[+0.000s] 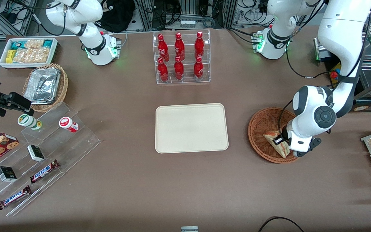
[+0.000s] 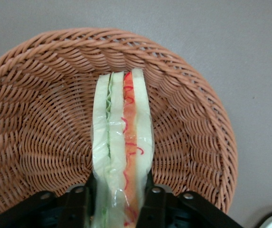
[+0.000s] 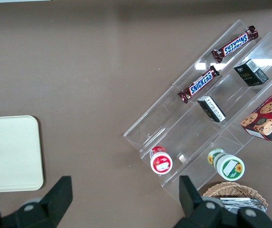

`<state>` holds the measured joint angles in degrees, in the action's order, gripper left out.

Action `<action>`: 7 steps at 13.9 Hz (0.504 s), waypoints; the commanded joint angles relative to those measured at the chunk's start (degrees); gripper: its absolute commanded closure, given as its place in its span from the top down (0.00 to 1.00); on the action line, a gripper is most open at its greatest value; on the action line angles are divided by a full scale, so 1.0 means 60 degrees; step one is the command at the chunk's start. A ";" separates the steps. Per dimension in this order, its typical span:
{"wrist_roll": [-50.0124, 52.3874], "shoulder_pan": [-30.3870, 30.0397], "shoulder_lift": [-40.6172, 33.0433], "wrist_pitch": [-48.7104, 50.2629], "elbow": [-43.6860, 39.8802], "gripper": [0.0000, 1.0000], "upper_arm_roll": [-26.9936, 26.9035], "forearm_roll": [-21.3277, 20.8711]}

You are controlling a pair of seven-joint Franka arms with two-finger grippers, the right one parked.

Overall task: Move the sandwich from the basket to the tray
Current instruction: 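Lower the left gripper and close it on the wrapped sandwich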

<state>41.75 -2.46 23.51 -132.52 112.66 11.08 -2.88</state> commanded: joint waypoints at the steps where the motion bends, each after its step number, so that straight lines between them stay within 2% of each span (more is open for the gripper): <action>1: 0.0117 -0.0102 -0.0590 0.0680 -0.0245 0.11 0.0043 -0.0165; 7: 0.0015 0.0306 -0.0651 0.4781 -0.3333 0.09 0.0043 -0.0121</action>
<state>41.66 -2.38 19.06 -110.02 98.80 11.15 -2.90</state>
